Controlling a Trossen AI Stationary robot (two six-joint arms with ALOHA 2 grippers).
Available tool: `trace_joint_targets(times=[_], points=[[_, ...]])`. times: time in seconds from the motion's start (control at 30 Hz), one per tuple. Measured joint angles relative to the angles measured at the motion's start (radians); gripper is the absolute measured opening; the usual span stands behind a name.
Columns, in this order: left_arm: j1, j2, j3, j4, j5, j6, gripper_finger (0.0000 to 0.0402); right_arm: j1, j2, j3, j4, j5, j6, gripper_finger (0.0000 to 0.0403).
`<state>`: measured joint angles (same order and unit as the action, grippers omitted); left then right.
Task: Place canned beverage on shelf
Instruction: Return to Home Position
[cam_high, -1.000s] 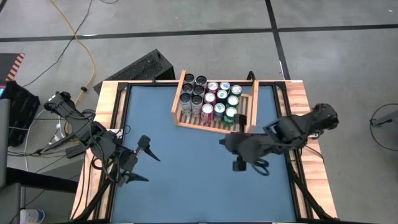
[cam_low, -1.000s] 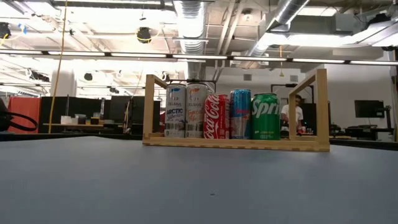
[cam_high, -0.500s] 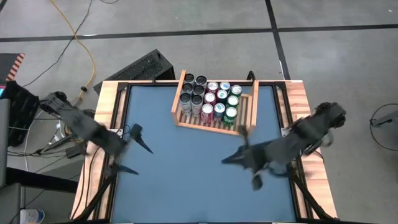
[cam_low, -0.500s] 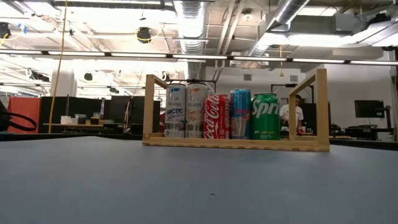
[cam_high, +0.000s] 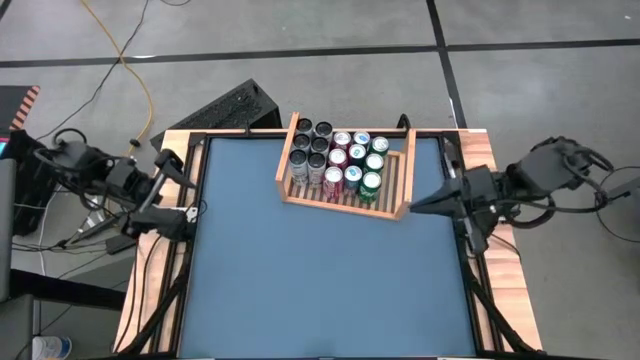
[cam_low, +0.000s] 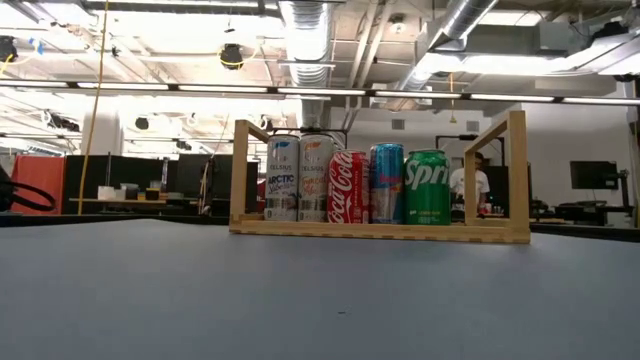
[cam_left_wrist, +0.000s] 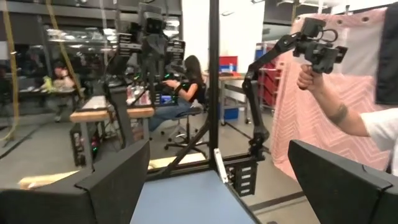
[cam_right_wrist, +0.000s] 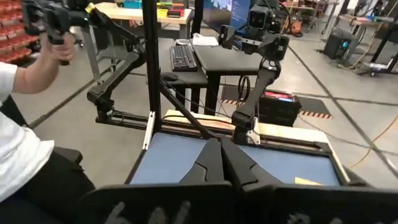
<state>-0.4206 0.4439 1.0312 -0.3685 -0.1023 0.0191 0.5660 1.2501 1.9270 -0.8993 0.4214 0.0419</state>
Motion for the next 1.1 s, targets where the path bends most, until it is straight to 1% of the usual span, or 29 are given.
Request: trace_joint_targets(times=[0.1, 0.23, 0.43, 0.57, 0.67, 0.8, 0.9, 1.03, 1.1], points=[[0.0, -0.066, -0.036, -0.033, -0.034, -0.017, 0.0371, -0.01, -0.058, -0.085, -0.002, 0.026, 0.048, 0.0], [0.0, -0.186, -0.157, 0.016, -0.045, -0.056, 0.0371, -0.011, -0.161, -0.283, 0.059, 0.048, 0.085, 0.0], [0.0, -0.357, -0.418, 0.187, -0.092, -0.085, 0.0371, -0.01, -0.36, -0.667, 0.334, 0.041, 0.107, 0.0], [0.0, -0.44, -0.555, 0.275, -0.088, -0.092, 0.0371, -0.011, -0.518, -0.885, 0.519, 0.041, 0.109, 0.0], [0.0, -0.441, -0.592, 0.31, -0.106, -0.096, 0.0371, -0.01, -0.621, -1.009, 0.618, 0.029, 0.109, 0.0], [0.0, -0.421, -0.602, 0.311, -0.119, -0.121, 0.0371, -0.01, -0.742, -1.142, 0.711, 0.028, 0.109, 0.0], [0.0, -0.429, -0.621, 0.316, -0.094, -0.137, 0.0371, -0.01, -0.823, -1.225, 0.75, 0.027, 0.109, 0.0], [0.0, -0.44, -0.688, 0.356, -0.101, -0.17, 0.0371, -0.01, -0.92, -1.342, 0.83, 0.022, 0.108, 0.0], [0.0, -0.44, -0.729, 0.394, -0.126, -0.197, 0.0371, -0.01, -0.968, -1.393, 0.86, 0.023, 0.109, 0.0]])
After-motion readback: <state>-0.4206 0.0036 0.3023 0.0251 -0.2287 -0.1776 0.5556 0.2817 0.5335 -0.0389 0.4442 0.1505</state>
